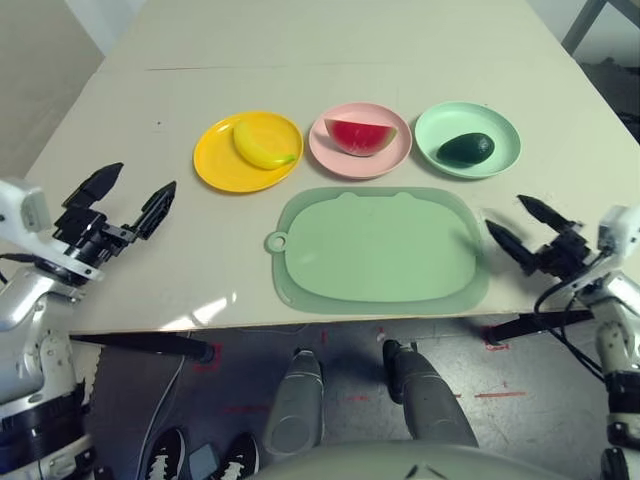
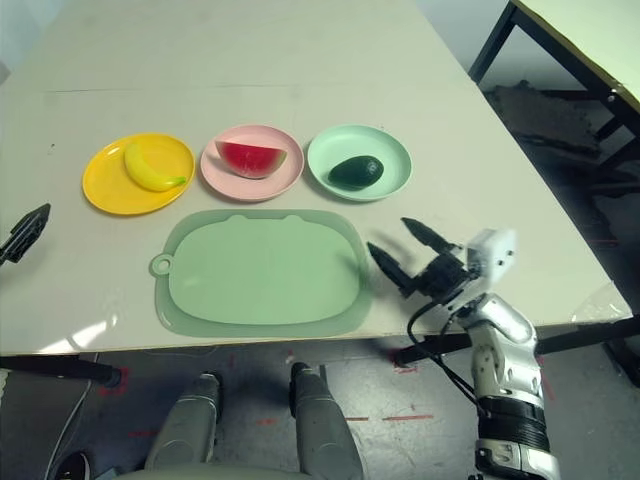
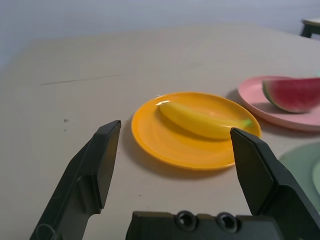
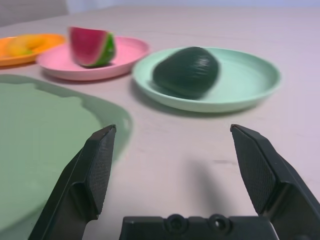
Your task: Place the fruits into color-matched plates.
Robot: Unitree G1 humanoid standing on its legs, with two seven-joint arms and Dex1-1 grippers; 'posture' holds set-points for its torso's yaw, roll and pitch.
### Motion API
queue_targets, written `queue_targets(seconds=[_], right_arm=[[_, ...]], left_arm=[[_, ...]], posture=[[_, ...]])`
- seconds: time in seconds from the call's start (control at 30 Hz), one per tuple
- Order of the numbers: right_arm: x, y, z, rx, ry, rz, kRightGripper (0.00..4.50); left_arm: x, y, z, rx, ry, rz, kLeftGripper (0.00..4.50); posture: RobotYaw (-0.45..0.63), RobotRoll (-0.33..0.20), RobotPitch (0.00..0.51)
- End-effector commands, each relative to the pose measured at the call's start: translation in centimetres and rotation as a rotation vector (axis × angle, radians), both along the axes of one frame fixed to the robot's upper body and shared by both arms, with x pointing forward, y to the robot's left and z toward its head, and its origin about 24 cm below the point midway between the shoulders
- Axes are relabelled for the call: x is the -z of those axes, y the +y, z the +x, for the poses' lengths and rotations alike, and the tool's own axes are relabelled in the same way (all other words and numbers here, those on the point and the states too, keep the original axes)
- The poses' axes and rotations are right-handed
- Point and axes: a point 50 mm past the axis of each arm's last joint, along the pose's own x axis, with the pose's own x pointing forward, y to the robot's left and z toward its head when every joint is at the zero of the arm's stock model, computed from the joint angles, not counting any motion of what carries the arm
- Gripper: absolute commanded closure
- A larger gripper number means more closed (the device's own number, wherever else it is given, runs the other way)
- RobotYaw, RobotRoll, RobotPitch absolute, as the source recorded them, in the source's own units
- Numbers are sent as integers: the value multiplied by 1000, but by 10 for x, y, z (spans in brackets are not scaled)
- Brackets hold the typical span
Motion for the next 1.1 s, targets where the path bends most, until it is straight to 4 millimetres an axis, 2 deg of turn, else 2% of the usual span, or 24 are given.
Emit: queue_targets(seconds=[0.03, 0.13, 0.4, 0.63, 0.87, 1.1], right_arm=[[8, -18, -5, 82, 3, -20, 0], [13, -33, -6, 228, -1, 15, 0], [31, -57, -11, 551, -5, 118, 0], [34, -54, -10, 520, -5, 74, 0], [28, -48, -7, 475, -28, 67, 0], [28, -51, -8, 481, -20, 72, 0]], left_arm=[[15, 12, -2, -92, 24, -15, 43], [26, 15, -5, -134, 43, -1, 43], [50, 26, -17, -275, 44, -142, 43], [68, 23, -15, -256, 124, -134, 43], [66, 20, -10, -209, 157, -75, 43], [67, 13, -4, -181, 160, -66, 43]], posture=[[5, 0, 267], [11, 0, 261], [11, 0, 259], [1, 0, 269], [-1, 0, 283], [-13, 0, 277]])
